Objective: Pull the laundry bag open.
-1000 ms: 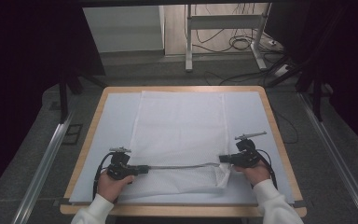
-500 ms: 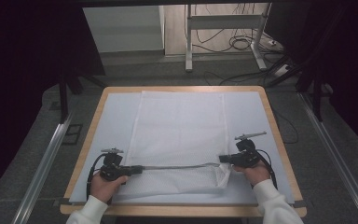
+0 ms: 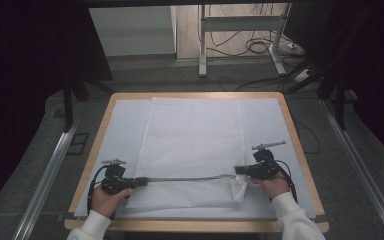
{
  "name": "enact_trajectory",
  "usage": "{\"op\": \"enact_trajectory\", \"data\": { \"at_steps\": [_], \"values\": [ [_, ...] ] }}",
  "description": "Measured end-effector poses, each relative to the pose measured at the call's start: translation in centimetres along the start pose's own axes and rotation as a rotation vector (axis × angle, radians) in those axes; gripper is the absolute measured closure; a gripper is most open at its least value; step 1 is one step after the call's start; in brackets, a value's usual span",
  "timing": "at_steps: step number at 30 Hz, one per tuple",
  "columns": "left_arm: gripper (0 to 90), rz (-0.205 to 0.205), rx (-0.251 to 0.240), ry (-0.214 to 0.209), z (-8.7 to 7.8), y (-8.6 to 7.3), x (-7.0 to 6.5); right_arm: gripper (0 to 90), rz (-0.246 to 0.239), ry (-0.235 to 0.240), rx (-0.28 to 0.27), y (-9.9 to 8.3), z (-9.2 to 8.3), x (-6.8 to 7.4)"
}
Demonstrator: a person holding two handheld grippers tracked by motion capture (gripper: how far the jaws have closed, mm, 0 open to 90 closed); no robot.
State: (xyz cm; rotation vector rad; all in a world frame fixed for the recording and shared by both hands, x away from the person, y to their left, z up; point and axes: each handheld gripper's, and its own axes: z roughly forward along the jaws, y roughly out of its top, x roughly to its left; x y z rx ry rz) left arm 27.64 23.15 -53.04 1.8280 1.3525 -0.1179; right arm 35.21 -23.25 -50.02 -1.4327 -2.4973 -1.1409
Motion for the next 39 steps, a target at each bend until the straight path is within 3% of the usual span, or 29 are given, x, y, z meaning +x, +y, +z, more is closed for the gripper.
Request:
{"op": "enact_trajectory", "data": {
  "at_steps": [28,39],
  "values": [
    [86.6,-0.043,-0.042,0.017,-2.4,-0.9,2.0,87.4,0.000,-0.001,-0.001,0.0,0.2,-0.1],
    [86.7,-0.053,-0.046,0.064,-3.3,-1.5,3.1,87.4,0.000,-0.009,-0.001,0.0,0.3,-0.1]
  ]
}}
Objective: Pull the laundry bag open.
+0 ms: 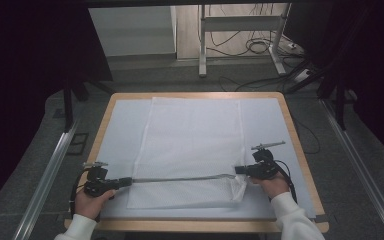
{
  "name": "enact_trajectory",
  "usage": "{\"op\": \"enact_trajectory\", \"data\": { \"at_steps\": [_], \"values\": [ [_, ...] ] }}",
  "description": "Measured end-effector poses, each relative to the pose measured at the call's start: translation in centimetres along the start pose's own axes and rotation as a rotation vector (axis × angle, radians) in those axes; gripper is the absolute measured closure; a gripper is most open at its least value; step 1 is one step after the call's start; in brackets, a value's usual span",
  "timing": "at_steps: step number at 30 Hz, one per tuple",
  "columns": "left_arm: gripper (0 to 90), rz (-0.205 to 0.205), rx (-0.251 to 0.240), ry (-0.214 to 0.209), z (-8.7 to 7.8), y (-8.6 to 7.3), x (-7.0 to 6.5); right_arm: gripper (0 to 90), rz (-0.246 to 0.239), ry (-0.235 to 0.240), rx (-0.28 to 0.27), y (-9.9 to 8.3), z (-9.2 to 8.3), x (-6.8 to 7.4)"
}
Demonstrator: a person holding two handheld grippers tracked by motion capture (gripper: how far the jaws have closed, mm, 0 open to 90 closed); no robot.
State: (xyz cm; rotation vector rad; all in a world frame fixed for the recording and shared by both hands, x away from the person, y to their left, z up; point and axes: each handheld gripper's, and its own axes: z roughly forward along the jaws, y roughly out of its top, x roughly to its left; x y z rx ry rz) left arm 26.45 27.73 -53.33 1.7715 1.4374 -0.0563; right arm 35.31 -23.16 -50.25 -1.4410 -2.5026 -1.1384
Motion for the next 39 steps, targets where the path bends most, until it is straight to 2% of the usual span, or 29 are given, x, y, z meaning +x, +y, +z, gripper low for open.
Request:
{"op": "enact_trajectory", "data": {
  "at_steps": [4,6,9,16,18,19,20,22,23,25,28,31,33,36,39],
  "values": [
    [86.7,0.000,0.006,0.015,-0.2,-0.1,0.5,87.4,-0.001,0.001,0.006,-0.1,0.1,-0.1],
    [86.7,0.005,0.008,0.035,-0.3,-0.2,0.5,87.4,-0.003,0.001,0.008,-0.1,0.1,-0.1],
    [86.6,-0.008,0.008,0.024,-0.4,-0.5,0.8,87.4,-0.002,0.006,0.007,0.0,0.1,-0.2],
    [86.5,0.022,0.011,0.033,-0.1,-0.6,0.3,87.0,-0.013,-0.008,0.007,-0.1,0.0,-0.1],
    [86.3,0.034,0.006,0.040,-0.1,-0.7,0.1,84.3,-0.026,-0.013,-0.006,-0.2,-0.1,0.1],
    [85.5,0.040,0.000,0.049,-0.1,-0.7,0.1,79.6,-0.035,-0.024,-0.010,-0.2,-0.1,0.2],
    [82.7,0.048,-0.011,0.061,-0.2,-0.7,0.0,74.6,-0.039,-0.036,-0.020,-0.2,-0.2,0.2],
    [66.2,0.065,-0.047,0.098,-0.3,-0.8,-0.3,63.4,-0.040,-0.044,-0.031,-0.2,-0.5,0.2],
    [60.8,0.074,-0.056,0.106,-0.3,-0.7,-0.5,56.5,-0.038,-0.055,-0.047,-0.3,-0.7,0.2],
    [54.0,0.102,-0.094,0.122,-0.5,-0.5,-1.0,48.8,-0.050,-0.077,-0.070,-0.5,-1.2,0.3],
    [41.4,0.140,-0.143,0.112,-0.5,0.0,-1.6,40.6,-0.099,-0.114,-0.115,-0.9,-2.3,0.5],
    [37.4,0.174,-0.155,0.109,-0.3,0.5,-1.8,37.2,-0.140,-0.136,-0.168,-1.6,-3.5,0.6],
    [35.7,0.185,-0.164,0.118,-0.2,0.9,-1.7,36.0,-0.148,-0.145,-0.207,-2.2,-4.5,0.4],
    [35.1,0.171,-0.176,0.110,0.1,1.7,-1.4,34.4,-0.129,-0.155,-0.237,-2.9,-5.3,-0.4],
    [35.0,0.175,-0.180,0.121,0.5,2.4,-1.3,34.2,-0.104,-0.163,-0.246,-3.1,-5.7,-1.3]
  ]
}}
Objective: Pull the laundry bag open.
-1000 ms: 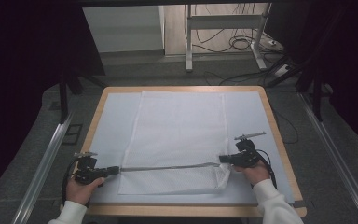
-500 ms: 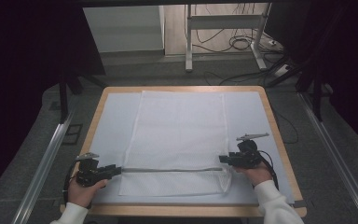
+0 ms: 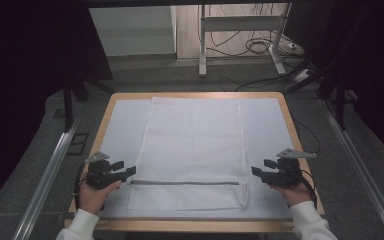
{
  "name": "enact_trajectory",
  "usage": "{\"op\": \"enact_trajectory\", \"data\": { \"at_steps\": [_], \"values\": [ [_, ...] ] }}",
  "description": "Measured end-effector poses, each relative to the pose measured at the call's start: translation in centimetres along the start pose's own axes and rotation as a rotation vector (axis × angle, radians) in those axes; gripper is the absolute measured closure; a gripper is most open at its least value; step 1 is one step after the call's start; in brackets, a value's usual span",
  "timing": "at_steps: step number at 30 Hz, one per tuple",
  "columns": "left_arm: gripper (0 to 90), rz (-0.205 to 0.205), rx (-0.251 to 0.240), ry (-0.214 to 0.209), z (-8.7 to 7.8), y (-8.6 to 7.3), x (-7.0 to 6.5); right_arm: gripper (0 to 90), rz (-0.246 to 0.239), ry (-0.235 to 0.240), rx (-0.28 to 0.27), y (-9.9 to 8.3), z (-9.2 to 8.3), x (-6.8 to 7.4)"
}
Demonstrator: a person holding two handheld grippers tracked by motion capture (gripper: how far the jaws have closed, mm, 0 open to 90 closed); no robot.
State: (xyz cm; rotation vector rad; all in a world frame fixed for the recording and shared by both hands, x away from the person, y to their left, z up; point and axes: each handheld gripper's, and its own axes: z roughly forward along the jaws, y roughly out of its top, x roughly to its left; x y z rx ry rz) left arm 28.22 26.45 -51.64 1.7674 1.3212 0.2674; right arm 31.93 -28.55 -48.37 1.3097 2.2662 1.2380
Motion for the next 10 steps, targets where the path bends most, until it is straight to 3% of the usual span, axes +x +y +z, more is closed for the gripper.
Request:
{"op": "enact_trajectory", "data": {
  "at_steps": [10],
  "values": [
    [33.7,0.003,-0.017,-0.005,-0.08,0.22,-0.27,29.7,-0.007,0.004,-0.014,0.26,0.01,-0.05]
  ]
}}
